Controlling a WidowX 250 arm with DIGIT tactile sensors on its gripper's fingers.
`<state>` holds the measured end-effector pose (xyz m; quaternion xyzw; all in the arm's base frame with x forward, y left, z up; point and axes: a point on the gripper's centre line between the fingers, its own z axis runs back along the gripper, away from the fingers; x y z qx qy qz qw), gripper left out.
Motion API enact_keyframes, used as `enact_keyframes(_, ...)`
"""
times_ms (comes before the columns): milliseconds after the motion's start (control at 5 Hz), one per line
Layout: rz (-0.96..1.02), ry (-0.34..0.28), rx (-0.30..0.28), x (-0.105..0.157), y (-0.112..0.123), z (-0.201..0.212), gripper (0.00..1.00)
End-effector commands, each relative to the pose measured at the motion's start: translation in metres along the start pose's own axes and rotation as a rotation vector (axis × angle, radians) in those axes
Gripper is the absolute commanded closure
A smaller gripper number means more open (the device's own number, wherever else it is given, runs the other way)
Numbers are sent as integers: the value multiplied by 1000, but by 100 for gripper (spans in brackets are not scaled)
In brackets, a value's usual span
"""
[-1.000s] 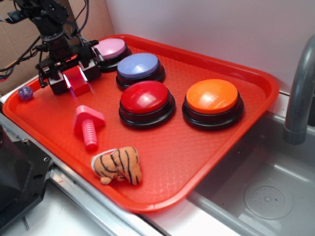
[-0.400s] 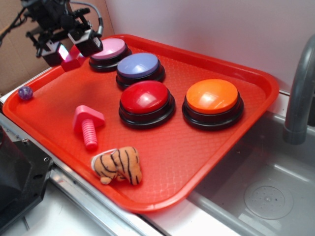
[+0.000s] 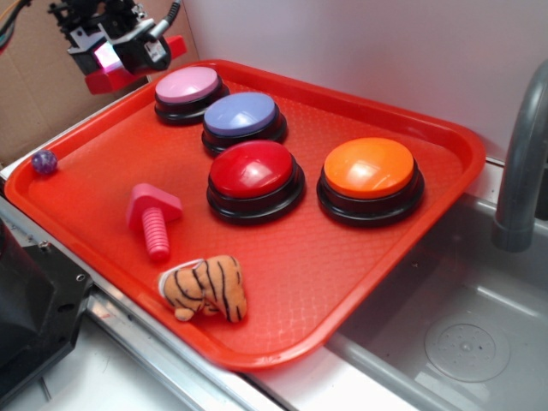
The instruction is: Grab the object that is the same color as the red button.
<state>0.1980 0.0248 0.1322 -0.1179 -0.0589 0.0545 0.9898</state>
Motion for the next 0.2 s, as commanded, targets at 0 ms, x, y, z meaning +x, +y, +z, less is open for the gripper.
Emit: enact_keyframes(0, 31, -96, 41, -5, 15, 17, 100)
